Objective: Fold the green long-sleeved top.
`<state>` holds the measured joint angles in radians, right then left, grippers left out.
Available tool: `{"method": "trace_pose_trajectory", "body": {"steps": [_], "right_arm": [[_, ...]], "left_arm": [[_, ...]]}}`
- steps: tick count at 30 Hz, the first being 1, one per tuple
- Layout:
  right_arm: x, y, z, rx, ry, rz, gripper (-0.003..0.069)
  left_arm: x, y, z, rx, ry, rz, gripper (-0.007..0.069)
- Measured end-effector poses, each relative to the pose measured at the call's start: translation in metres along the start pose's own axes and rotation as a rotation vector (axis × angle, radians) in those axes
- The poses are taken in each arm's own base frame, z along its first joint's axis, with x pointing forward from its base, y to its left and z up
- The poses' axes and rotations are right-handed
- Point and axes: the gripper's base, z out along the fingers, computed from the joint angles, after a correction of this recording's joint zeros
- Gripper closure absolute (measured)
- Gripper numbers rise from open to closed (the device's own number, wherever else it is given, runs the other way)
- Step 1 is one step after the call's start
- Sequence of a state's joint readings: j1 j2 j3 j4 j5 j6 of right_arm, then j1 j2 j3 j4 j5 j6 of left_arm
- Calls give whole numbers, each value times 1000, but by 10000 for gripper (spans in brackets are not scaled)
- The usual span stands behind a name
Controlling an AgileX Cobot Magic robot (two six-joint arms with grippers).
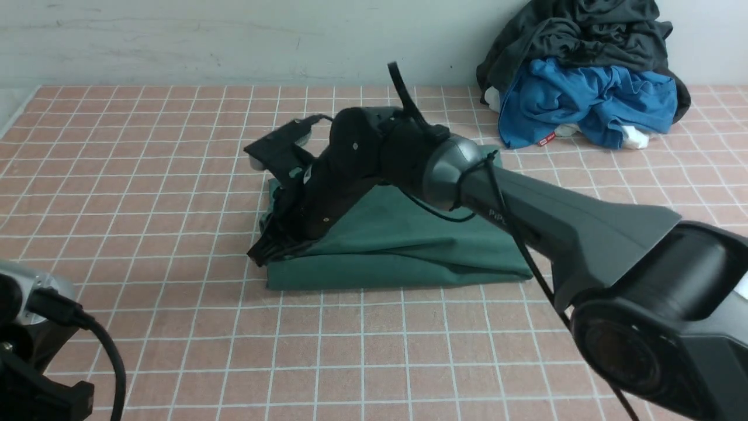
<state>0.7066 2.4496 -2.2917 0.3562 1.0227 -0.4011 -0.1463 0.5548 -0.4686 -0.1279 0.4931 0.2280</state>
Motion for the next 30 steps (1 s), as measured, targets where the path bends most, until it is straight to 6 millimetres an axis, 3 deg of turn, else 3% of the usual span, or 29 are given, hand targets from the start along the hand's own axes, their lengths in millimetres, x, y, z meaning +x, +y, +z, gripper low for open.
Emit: {"method": "trace_pose_trajectory", "body": {"steps": [1, 3, 8, 9, 11, 14, 15, 17, 20, 21, 24, 30], "right_arm": [[-3, 1, -7, 8, 1, -19, 671], [-18, 1, -44, 50, -11, -72, 671], [-41, -9, -158, 130, -144, -76, 671], [-44, -12, -193, 159, -200, -71, 671], [-43, -20, -253, 218, -292, -52, 671], [-35, -26, -317, 301, -387, -33, 673], [-28, -26, -350, 347, -435, -23, 673], [-13, -24, -390, 405, -481, -1, 673], [10, -21, -425, 481, -534, 37, 673], [11, -18, -430, 488, -543, 35, 673], [44, -5, -450, 580, -638, 67, 673], [117, 18, -427, 732, -816, 62, 673]], "left_arm": [[0, 0, -3, -2, -15, 3, 628], [-1, -1, -16, -11, -83, 30, 628], [-1, -2, -38, -29, -192, 76, 628], [0, -2, -42, -32, -213, 82, 628], [0, -3, -48, -37, -239, 86, 628], [1, -3, -52, -40, -261, 88, 628], [1, -3, -54, -41, -269, 90, 628], [1, -3, -54, -42, -272, 91, 628], [1, -3, -54, -42, -273, 92, 628], [1, -3, -54, -42, -273, 92, 628], [1, -3, -55, -42, -275, 92, 628], [1, -4, -55, -43, -277, 92, 628]]}}
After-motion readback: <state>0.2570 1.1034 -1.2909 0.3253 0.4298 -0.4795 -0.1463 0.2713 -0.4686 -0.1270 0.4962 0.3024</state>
